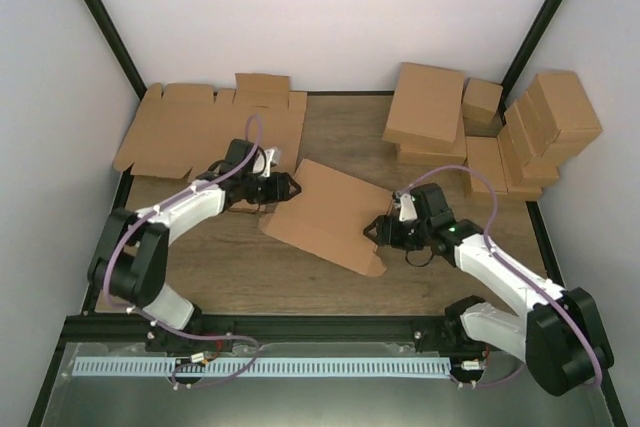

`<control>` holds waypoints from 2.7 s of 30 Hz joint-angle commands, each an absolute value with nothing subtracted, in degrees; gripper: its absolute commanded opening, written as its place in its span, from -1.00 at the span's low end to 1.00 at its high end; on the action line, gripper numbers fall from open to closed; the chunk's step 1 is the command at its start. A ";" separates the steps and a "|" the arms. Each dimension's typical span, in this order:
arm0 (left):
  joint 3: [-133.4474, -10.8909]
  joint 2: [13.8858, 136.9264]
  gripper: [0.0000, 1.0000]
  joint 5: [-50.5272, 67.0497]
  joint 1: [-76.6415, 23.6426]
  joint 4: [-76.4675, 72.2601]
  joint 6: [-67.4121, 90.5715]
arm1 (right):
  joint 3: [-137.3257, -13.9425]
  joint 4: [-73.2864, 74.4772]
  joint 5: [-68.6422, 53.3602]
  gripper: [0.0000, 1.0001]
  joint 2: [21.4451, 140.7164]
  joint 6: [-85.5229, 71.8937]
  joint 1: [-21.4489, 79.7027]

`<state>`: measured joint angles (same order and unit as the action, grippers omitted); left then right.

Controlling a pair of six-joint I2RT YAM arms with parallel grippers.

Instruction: Fold the paper box

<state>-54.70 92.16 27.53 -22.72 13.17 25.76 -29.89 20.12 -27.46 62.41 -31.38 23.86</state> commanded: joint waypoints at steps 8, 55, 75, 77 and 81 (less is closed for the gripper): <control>-38.40 71.11 0.74 18.47 -23.43 16.38 27.46 | -41.95 21.86 -7.93 0.65 63.55 -26.26 24.26; -29.70 51.15 0.44 26.81 -23.38 15.53 32.05 | -56.38 7.74 -45.92 0.01 98.77 -0.73 19.72; -29.87 53.54 0.44 25.15 -23.32 16.09 31.40 | -62.32 9.98 -44.58 -0.22 105.96 2.69 18.97; -30.07 53.85 0.44 25.03 -23.38 16.04 31.37 | -60.67 9.26 -47.83 -0.28 104.94 2.72 18.86; -30.80 54.06 0.45 24.89 -23.38 16.25 31.02 | -58.38 8.33 -52.00 -0.36 103.96 3.01 18.92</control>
